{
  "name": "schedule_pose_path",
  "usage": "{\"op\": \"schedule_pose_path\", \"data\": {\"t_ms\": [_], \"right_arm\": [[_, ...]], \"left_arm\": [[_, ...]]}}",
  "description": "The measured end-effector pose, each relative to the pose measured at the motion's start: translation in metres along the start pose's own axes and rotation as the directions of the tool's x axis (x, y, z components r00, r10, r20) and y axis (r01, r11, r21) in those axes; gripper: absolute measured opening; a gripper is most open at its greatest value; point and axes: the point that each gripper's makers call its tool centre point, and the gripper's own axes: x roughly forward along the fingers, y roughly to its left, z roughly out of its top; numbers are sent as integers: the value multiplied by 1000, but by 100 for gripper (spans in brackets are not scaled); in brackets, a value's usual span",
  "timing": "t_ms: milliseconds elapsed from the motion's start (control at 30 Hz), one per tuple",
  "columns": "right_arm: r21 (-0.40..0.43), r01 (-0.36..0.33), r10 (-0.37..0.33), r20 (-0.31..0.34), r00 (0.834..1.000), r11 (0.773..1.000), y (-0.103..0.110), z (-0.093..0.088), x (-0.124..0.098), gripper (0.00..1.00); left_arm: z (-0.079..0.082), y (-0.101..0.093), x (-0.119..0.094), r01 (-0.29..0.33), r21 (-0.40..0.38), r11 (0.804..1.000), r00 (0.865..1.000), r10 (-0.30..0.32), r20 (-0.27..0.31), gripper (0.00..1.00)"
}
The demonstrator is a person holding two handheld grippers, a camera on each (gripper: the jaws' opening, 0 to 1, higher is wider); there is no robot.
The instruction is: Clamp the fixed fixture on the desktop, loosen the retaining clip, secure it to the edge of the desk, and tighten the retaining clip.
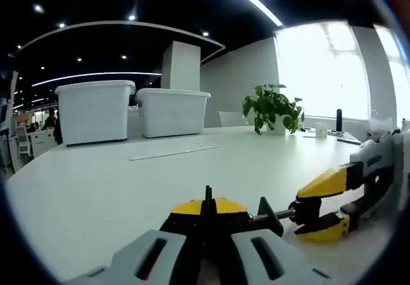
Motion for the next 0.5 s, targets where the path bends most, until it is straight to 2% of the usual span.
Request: {"op": "schedule_pose_path", "data": {"t_ms": [33, 67, 100, 133, 167, 200, 233, 267, 300, 333, 400, 433, 467, 500], "right_arm": [[100, -18, 16, 21, 1000, 995, -3, 4, -2, 20], [226, -11, 0, 49, 999, 974, -13, 11, -6, 21], [367, -10, -16, 66, 998, 930, -21, 13, -9, 24], [511, -21, -20, 75, 997, 859, -28, 11, -10, 28], [643, -38, -16, 78, 997, 765, -31, 6, -10, 30], [752, -55, -7, 79, 997, 657, -34, 1, -9, 31], [833, -69, 3, 80, 997, 549, -35, -6, -7, 33], [885, -76, 10, 81, 997, 459, -35, -13, -5, 34], [910, -79, 12, 81, 997, 407, -34, -20, -3, 33], [915, -77, 20, 75, 997, 396, -30, -25, -1, 31], [934, -74, 38, 65, 997, 350, -24, -33, 3, 27], [959, -99, 45, 91, 995, 264, -22, -31, 5, 24], [970, -105, 41, 99, 994, 219, -21, -31, 6, 23], [970, -114, 41, 108, 993, 216, -21, -30, 7, 22]], "left_arm": [[0, 0, -1, 0, 1, 1000, 1000, 0, 0, 4], [0, 0, -1, 0, 0, 1000, 1000, 0, 0, 4], [0, 0, -2, 0, -1, 1000, 1000, 0, 1, 4], [0, 0, -2, 0, -3, 1000, 1000, 0, 1, 4], [-1, 0, -3, 0, -3, 1000, 1000, 0, 1, 4], [-1, 0, -3, 0, -2, 1000, 1000, 0, 1, 4], [-1, 0, -3, 0, -1, 1000, 1000, 0, 1, 4], [-1, 0, -4, 0, 0, 1000, 1000, 0, 1, 4], [-1, 0, -4, 0, 0, 1000, 1000, 0, 1, 4], [-1, 0, -4, 0, 0, 1000, 1000, 0, 1, 4], [-1, 0, -4, 0, 0, 1000, 1000, 0, 1, 4], [-1, 0, -4, 0, 0, 1000, 1000, 0, 1, 4], [-1, 0, -4, 0, -1, 1000, 1000, 0, 0, 4], [-1, 0, -4, 0, 0, 1000, 1000, 0, 0, 4]]}}
